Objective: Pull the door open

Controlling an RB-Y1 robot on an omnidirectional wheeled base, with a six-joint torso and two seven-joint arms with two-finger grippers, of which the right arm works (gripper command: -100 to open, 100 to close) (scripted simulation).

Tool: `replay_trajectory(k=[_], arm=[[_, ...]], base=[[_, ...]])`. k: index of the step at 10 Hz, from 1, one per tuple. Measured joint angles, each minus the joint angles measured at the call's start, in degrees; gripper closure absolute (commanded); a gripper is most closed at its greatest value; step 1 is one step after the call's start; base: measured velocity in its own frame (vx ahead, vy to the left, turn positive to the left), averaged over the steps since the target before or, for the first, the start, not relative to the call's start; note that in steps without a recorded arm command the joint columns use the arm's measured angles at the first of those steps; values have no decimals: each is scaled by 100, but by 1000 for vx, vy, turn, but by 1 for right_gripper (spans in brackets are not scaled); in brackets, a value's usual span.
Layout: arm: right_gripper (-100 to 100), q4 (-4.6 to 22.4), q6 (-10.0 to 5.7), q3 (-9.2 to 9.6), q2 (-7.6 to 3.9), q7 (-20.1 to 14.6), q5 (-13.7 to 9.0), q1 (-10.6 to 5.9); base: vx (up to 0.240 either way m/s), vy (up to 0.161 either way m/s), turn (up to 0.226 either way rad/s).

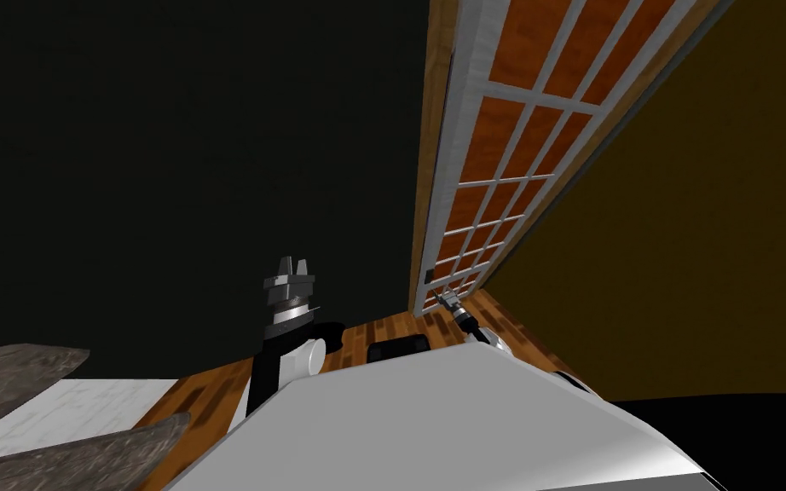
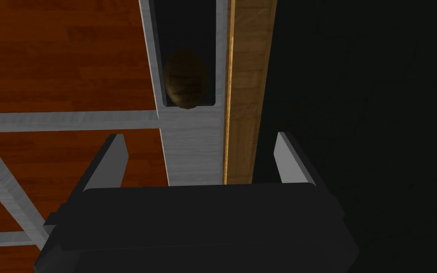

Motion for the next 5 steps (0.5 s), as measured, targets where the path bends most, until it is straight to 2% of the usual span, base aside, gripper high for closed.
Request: replay_trajectory(k=[1, 2, 3, 4, 5], arm=[[-100, -12, -37, -63, -50, -10, -49, 73], [-100, -32, -51, -115, -86, -27, -89, 130], [-100, 73, -98, -142, -99, -20, -109, 87], [-100, 108, -143, -200, -136, -20, -154, 130], [-100, 92, -160, -247, -159, -26, -190, 181]], base=[[172, 40, 195], [106, 25, 21], [140, 68, 147], [155, 42, 150], [93, 2, 37]])
